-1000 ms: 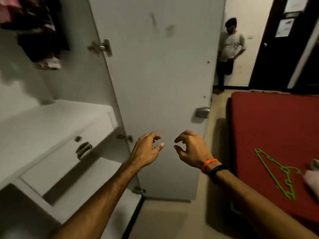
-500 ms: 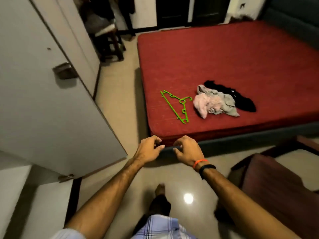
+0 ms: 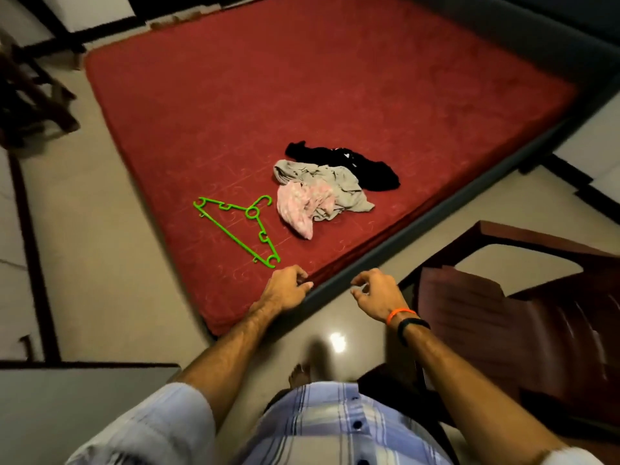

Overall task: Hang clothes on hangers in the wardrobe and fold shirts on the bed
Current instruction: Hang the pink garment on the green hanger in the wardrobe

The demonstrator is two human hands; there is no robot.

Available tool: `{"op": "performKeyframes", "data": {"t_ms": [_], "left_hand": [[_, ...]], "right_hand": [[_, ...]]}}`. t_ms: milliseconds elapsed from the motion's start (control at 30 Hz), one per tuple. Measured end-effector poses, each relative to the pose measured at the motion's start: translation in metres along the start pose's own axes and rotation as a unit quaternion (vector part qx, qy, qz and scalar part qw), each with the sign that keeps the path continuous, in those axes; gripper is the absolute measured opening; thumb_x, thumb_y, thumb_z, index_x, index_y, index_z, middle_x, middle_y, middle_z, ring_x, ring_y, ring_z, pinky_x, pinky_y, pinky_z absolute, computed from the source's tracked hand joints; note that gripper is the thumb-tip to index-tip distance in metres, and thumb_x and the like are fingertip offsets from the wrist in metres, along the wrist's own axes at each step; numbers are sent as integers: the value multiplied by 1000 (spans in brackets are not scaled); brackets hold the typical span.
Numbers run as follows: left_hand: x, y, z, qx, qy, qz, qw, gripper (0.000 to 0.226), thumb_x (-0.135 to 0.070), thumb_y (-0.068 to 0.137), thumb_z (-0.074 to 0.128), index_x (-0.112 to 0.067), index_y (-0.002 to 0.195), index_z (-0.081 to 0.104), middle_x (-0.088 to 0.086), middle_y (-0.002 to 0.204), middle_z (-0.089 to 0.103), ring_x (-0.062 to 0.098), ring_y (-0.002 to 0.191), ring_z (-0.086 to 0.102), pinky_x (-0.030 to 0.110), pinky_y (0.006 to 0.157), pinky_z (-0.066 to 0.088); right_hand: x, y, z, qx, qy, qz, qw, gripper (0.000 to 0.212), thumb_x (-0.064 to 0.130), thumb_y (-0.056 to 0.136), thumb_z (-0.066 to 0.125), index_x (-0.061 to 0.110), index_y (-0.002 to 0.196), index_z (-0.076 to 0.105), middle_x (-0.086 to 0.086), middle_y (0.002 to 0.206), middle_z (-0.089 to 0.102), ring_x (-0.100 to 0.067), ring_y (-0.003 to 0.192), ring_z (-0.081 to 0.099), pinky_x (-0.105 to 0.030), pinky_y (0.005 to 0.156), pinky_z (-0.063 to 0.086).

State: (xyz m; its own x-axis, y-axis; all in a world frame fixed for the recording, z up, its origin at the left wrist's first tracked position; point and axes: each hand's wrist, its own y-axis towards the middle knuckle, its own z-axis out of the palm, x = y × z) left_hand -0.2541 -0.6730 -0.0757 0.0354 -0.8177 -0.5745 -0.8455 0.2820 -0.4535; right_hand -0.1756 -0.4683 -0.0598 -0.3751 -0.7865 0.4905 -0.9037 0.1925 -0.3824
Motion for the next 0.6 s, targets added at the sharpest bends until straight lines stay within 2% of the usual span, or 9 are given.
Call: {"op": "performKeyframes", "data": {"t_ms": [133, 400, 600], "left_hand": [[-21, 58, -2, 20, 5, -11, 1000, 27, -28, 89, 72, -11, 110, 67, 5, 105, 72, 21, 99, 67, 25, 90, 49], [-66, 138, -7, 3, -24, -72, 997, 28, -28, 91, 69, -11, 114, 66, 3, 108, 71, 14, 94, 64, 20, 87, 46], [-88, 166, -22, -67, -65, -153, 984, 24, -26, 89, 71, -10, 106, 70, 3, 105, 73, 20, 101, 67, 30, 90, 52]], "right_hand": [[-20, 54, -18, 7, 12, 18, 1000, 18, 23, 89, 66, 16, 104, 72, -4, 109, 66, -21, 96, 65, -31, 87, 50], [-44, 174, -63, 57, -6, -32, 998, 13, 17, 85, 69, 11, 96, 73, -7, 102, 68, -25, 97, 64, -33, 91, 51], [-35, 256, -87, 139, -46, -95, 985, 11, 20, 84, 70, 15, 92, 74, -6, 99, 71, -26, 96, 66, -36, 88, 53]]}}
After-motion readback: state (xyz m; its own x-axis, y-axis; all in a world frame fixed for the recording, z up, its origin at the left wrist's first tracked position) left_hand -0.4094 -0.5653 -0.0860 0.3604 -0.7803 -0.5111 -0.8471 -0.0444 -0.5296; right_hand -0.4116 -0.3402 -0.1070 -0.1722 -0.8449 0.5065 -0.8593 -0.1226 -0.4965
